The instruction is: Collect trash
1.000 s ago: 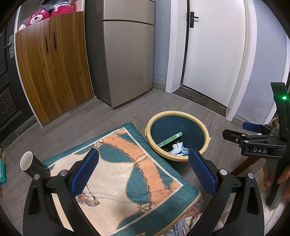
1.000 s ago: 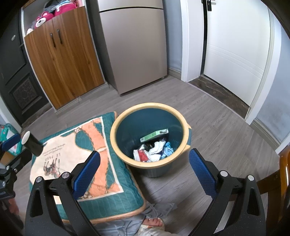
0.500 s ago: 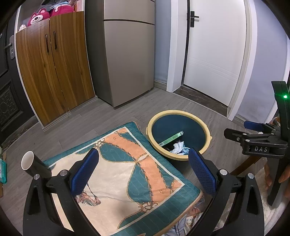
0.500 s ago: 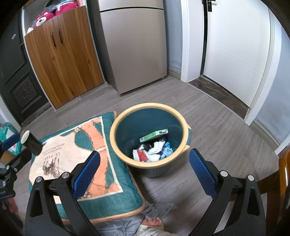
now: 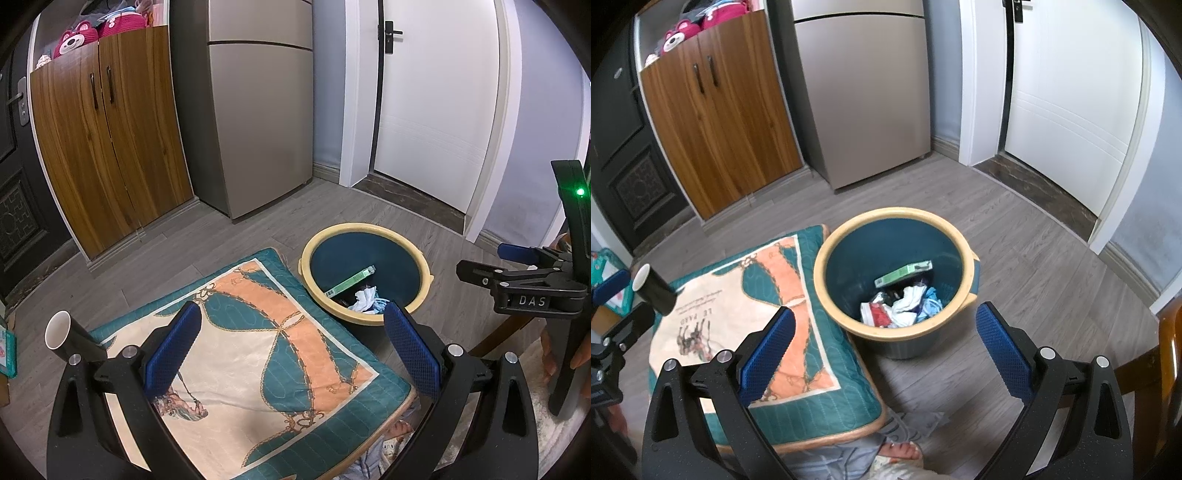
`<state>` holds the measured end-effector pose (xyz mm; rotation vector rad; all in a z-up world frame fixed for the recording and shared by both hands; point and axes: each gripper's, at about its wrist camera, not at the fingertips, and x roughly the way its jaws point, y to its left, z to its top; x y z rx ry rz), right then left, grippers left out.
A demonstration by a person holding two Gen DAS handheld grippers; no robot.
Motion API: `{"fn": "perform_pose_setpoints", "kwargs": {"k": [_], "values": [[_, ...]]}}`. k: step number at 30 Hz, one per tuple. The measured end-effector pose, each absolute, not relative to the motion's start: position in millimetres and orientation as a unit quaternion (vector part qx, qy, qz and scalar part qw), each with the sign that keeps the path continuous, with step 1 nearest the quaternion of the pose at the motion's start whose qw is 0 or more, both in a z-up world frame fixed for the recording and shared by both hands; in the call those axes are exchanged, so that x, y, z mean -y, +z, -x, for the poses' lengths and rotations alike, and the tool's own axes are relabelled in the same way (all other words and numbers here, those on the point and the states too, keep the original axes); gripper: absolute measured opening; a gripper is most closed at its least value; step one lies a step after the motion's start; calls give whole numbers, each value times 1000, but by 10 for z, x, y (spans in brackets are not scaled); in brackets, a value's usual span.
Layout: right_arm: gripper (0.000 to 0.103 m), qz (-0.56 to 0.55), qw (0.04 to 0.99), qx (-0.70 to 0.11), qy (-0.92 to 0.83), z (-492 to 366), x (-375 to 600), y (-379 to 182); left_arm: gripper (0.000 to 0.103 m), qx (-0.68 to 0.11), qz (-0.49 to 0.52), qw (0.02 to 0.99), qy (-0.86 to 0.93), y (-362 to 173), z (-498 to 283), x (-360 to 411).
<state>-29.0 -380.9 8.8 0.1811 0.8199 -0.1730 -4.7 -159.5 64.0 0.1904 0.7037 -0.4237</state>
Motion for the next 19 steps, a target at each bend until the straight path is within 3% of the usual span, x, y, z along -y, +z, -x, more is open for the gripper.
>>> {"fn": "perform_pose_setpoints", "kwargs": {"k": [19], "values": [[98, -65, 903, -413, -97, 245, 3819, 33, 97, -363, -69, 911, -185, 627, -41, 1425]]}}
